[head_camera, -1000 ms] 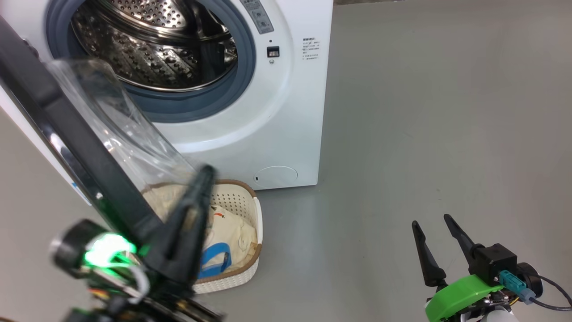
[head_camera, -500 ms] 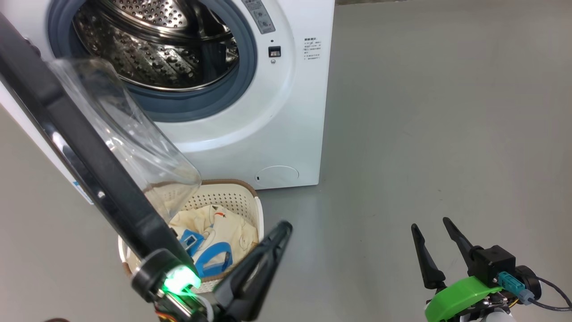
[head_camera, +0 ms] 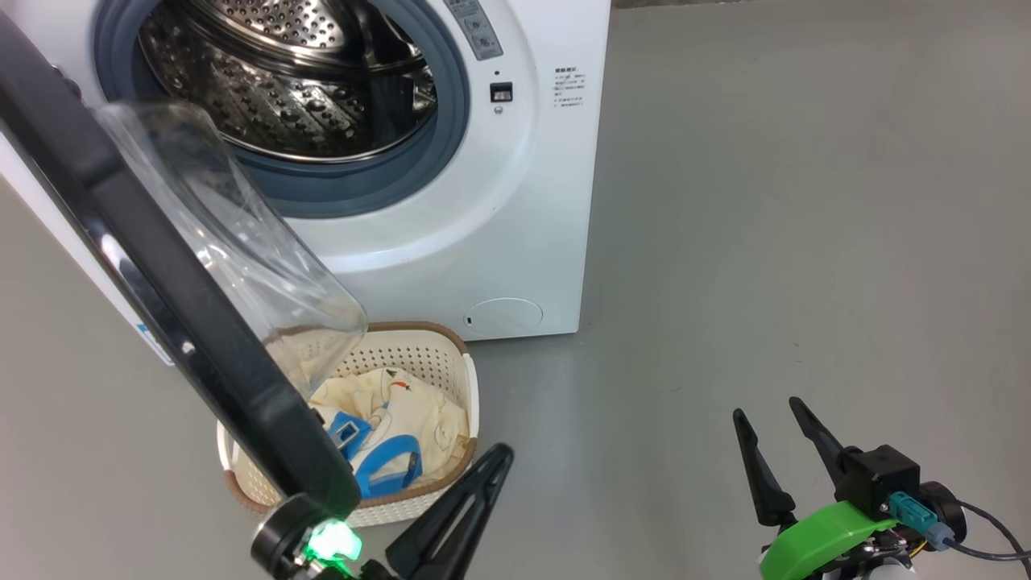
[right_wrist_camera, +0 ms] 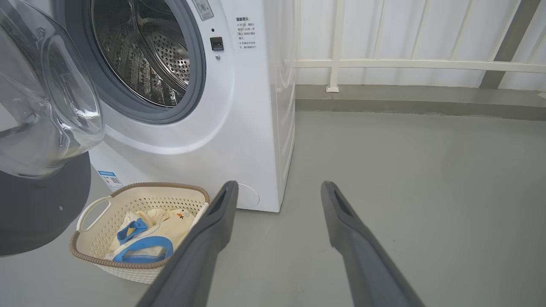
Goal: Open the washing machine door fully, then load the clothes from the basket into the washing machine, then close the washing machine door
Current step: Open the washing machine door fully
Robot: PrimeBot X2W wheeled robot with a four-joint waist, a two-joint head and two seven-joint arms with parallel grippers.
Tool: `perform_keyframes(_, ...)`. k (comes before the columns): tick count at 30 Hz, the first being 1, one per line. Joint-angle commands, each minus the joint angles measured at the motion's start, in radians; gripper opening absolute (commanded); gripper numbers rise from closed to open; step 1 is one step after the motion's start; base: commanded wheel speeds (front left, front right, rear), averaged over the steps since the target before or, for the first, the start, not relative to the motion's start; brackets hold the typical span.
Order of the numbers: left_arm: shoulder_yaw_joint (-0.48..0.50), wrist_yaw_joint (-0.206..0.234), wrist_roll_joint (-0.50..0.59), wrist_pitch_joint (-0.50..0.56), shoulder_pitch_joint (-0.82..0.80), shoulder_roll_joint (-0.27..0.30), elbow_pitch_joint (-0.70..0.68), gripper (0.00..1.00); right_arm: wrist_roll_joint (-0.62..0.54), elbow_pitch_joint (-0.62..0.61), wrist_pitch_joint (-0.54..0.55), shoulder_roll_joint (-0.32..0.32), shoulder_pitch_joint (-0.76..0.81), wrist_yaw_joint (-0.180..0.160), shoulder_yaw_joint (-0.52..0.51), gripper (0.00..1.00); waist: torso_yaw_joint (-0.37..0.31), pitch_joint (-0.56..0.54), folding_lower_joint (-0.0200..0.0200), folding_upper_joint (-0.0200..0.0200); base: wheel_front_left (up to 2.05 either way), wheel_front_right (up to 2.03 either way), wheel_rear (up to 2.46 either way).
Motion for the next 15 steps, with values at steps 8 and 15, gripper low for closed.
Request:
perform_keyframes(8, 0.092, -0.003, 0.005, -0.004, -0.005, -0.03, 0.11, 0.0, 0.021, -0.011, -0.008, 0.001, -0.021, 0.003, 0.029, 1.0, 0.001, 0.004, 0.0, -0.0001, 0.0, 0.0, 0.0)
perform_keyframes(15, 0.168, -0.003, 0.009, -0.004, -0.016, -0.059, 0.2, 0.0, 0.028, -0.006, -0.008, 0.001, -0.027, 0.003, 0.037, 1.0, -0.005, 0.01, 0.0, -0.0001, 0.0, 0.0, 0.0)
